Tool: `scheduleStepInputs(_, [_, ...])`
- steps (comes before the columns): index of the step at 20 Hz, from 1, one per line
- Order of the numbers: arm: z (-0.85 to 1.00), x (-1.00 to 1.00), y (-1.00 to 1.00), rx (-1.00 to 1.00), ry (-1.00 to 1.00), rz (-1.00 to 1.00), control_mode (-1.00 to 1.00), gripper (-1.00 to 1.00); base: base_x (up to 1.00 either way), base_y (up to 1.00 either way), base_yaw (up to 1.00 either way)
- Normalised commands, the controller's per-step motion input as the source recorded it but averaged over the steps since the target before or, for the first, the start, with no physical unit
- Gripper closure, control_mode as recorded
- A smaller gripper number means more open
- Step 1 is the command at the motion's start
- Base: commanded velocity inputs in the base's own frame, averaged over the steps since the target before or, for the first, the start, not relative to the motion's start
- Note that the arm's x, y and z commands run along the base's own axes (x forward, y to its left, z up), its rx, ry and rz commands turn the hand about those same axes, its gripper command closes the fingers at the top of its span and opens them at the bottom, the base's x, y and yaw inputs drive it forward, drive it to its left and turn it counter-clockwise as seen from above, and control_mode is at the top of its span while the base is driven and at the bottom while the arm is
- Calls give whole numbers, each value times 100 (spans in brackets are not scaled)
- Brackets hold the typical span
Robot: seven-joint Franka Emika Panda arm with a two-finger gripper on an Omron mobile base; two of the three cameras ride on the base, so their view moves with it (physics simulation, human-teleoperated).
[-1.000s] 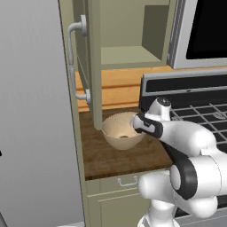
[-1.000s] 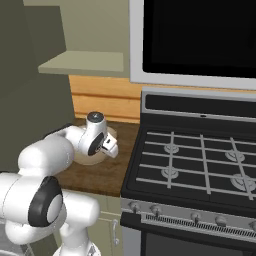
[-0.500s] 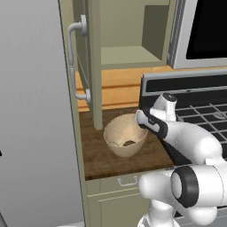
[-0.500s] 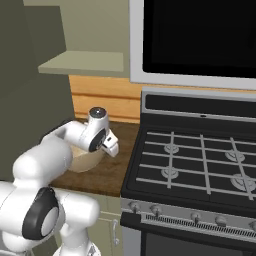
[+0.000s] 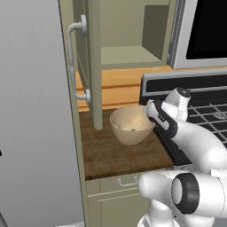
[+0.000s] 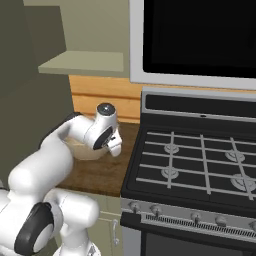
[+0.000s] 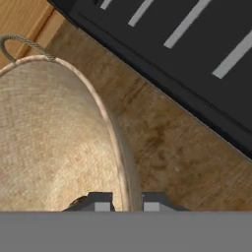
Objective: Open the cabinet, pick up the bread from the cabinet and place it in the basket. Then move the basket to the dining counter.
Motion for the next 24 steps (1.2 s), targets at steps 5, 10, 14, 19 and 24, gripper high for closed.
scheduleStepInputs(5, [46, -40, -12, 17, 0, -21, -100, 100, 0, 0, 0])
scheduleStepInputs(10, [32, -65, 0, 6, -2, -3, -100, 100, 0, 0, 0])
scheduleStepInputs(14, [16, -39, 3, 0, -5, 0, -100, 100, 0, 0, 0])
scheduleStepInputs(19, [21, -17, 4, 0, -6, 0, -100, 100, 0, 0, 0])
scheduleStepInputs(24, [17, -7, 1, 0, -5, 0, -100, 100, 0, 0, 0])
